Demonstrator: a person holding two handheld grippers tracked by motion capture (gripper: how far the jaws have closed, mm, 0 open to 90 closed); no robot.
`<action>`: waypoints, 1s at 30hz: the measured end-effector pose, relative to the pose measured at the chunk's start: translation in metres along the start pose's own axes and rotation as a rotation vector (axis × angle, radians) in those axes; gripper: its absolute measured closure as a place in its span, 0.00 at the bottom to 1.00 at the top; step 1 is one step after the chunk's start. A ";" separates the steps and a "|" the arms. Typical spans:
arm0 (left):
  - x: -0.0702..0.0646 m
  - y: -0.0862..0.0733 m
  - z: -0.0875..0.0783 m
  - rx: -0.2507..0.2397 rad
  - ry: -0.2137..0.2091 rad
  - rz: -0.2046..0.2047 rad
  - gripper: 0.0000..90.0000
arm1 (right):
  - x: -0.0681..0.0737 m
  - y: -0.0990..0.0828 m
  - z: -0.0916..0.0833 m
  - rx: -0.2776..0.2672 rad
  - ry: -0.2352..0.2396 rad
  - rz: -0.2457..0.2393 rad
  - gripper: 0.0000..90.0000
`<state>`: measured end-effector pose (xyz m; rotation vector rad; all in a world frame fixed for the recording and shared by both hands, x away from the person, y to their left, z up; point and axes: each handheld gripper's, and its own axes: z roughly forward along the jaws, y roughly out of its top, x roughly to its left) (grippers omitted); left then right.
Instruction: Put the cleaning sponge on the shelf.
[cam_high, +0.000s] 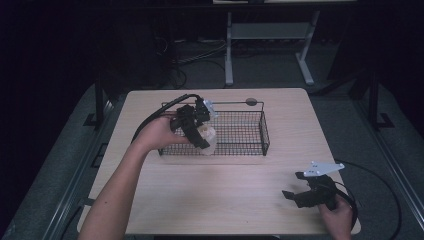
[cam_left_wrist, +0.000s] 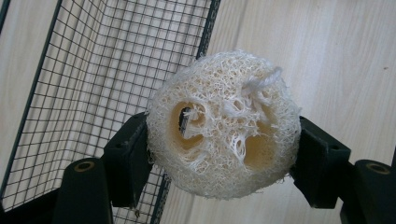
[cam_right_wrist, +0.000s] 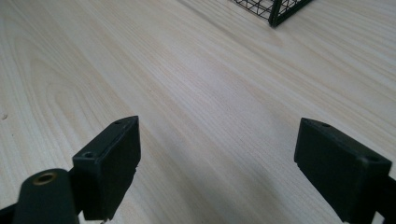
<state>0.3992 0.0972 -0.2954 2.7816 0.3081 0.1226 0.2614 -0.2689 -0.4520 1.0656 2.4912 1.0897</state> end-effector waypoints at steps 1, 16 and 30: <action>0.002 0.001 -0.001 0.000 0.000 0.002 0.32 | 0.000 0.000 0.000 -0.001 0.000 -0.001 0.16; 0.021 -0.002 -0.006 -0.025 -0.003 -0.048 0.32 | 0.000 0.000 0.001 0.004 0.003 -0.001 0.16; 0.039 0.002 -0.005 -0.056 0.010 -0.092 0.32 | -0.001 -0.001 0.000 -0.001 0.002 -0.004 0.16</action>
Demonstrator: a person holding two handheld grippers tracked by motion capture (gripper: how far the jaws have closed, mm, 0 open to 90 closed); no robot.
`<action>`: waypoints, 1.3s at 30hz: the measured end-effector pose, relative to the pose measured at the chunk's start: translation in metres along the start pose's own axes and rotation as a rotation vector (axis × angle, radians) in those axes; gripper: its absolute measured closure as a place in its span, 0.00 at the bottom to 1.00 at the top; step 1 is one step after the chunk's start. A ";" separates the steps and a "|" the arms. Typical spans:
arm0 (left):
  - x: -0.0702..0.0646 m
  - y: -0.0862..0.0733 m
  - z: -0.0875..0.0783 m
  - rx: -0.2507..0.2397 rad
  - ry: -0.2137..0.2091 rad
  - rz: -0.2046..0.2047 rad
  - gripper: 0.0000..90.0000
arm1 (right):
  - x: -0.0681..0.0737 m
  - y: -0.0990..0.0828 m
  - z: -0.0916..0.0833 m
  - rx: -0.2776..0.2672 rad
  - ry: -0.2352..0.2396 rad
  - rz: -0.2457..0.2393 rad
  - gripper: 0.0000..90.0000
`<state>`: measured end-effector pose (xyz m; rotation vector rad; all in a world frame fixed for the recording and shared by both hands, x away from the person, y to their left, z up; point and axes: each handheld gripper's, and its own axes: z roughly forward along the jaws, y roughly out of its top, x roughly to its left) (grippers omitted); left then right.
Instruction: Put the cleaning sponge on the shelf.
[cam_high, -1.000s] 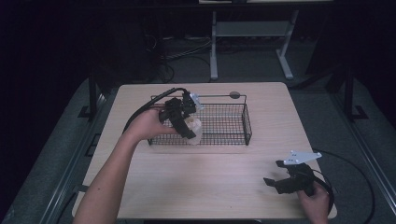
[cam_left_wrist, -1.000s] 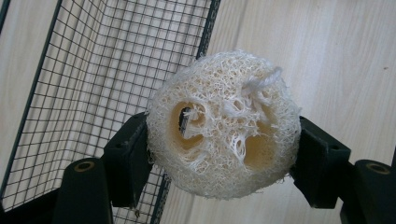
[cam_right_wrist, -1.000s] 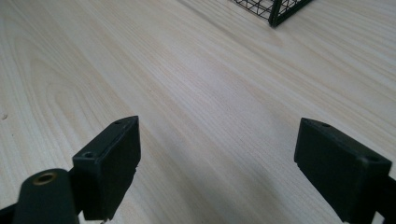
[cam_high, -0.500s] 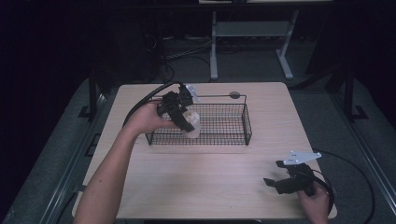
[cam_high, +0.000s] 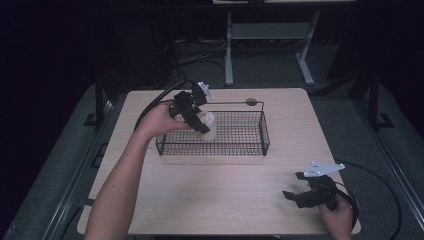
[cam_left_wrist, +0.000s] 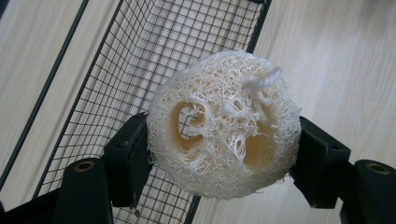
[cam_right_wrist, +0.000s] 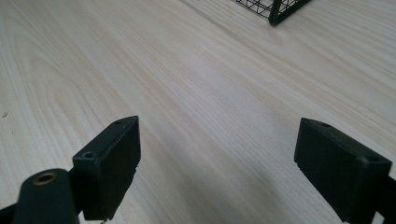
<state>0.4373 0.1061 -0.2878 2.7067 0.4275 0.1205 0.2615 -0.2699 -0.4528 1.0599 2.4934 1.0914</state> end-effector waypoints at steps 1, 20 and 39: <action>0.002 0.000 0.002 0.004 0.006 -0.006 0.32 | 0.000 0.000 0.000 0.000 0.000 0.000 0.16; 0.019 0.002 0.025 0.016 0.019 -0.008 0.32 | 0.001 0.001 0.000 -0.003 0.004 0.000 0.16; 0.026 0.011 0.059 0.052 0.007 -0.022 0.32 | 0.002 0.001 -0.002 -0.010 0.007 -0.001 0.16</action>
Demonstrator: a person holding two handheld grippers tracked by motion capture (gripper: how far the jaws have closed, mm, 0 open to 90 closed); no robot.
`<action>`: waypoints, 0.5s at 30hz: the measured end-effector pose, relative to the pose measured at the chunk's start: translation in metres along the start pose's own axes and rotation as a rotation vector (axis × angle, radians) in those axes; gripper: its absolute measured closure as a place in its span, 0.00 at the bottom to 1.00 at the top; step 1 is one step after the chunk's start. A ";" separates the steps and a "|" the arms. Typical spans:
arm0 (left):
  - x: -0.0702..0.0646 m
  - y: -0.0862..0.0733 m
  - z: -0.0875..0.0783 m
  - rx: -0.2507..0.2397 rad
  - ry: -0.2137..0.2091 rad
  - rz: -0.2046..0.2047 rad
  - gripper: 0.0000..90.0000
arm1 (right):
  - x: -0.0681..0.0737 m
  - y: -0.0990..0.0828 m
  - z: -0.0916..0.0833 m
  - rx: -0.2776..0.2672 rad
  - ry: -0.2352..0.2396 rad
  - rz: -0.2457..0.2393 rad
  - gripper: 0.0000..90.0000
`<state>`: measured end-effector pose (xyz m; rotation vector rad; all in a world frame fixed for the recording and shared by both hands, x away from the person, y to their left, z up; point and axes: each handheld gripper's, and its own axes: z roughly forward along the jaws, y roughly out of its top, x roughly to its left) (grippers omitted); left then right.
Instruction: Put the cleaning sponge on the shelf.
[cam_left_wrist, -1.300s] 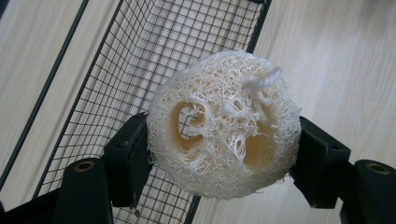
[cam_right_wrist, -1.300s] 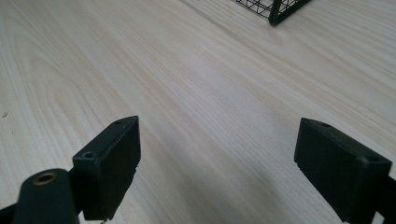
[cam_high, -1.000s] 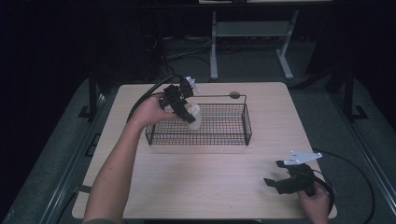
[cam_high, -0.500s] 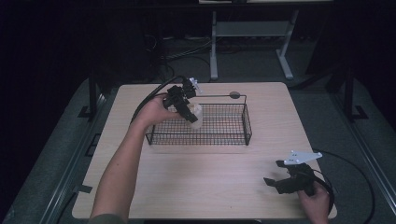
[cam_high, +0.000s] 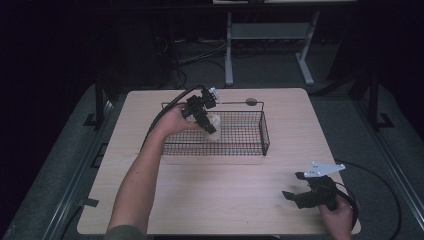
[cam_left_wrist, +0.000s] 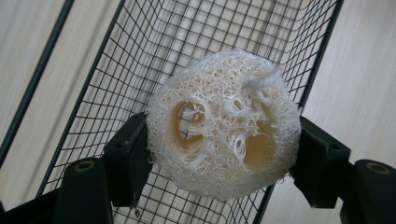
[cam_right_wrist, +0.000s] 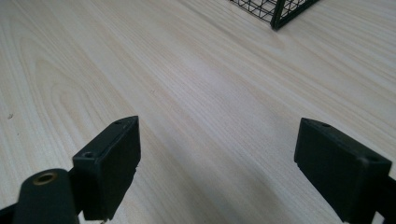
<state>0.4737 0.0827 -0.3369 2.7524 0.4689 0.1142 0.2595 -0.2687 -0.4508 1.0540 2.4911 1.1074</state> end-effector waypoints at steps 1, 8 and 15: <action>0.000 0.000 0.002 0.004 -0.002 0.002 0.32 | 0.000 0.000 0.000 0.000 0.000 0.000 0.16; 0.004 0.000 0.015 0.026 -0.021 -0.017 0.32 | 0.000 0.000 0.000 0.002 0.001 -0.003 0.16; 0.010 -0.007 0.027 0.026 -0.027 -0.048 0.32 | 0.000 0.000 0.000 -0.002 0.004 0.000 0.16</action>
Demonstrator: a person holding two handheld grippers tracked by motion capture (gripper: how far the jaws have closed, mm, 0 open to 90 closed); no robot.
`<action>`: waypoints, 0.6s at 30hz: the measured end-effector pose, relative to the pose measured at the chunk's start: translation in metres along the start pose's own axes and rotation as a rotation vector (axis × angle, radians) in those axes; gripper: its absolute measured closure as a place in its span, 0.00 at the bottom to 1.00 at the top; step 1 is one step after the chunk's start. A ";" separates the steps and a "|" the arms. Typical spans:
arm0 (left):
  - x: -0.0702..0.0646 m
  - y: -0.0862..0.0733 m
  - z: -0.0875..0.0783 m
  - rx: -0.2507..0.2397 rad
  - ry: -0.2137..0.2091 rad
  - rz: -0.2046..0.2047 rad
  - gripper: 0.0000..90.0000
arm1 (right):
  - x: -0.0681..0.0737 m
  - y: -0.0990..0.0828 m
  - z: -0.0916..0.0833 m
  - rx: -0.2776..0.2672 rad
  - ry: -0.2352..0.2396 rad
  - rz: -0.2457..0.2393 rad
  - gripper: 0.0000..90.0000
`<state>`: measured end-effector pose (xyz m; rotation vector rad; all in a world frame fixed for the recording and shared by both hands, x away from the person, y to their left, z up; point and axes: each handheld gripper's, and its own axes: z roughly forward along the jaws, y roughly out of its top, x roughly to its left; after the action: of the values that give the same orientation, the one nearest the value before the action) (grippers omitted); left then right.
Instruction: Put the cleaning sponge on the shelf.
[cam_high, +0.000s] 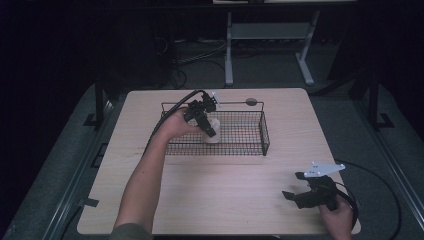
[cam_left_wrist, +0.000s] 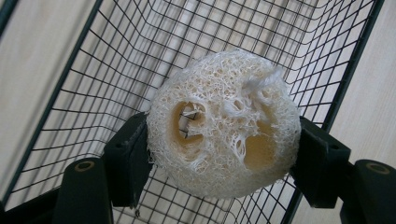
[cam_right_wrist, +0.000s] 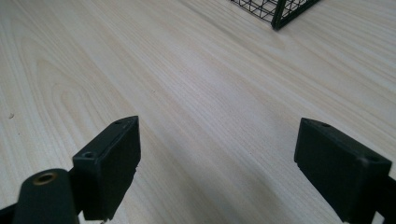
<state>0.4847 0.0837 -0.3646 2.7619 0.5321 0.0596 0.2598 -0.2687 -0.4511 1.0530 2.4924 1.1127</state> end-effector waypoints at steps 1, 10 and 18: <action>0.000 0.000 0.001 0.003 0.004 0.000 0.32 | 0.000 0.000 0.000 0.002 -0.003 -0.003 0.16; 0.003 0.002 0.009 0.006 -0.010 0.007 0.32 | 0.000 0.001 0.001 0.009 -0.001 -0.002 0.16; 0.004 0.003 0.017 0.019 -0.008 -0.004 0.32 | -0.001 0.000 0.001 0.009 -0.001 -0.003 0.16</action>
<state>0.4911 0.0770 -0.3800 2.7784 0.5387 0.0422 0.2609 -0.2688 -0.4515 1.0521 2.4999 1.1012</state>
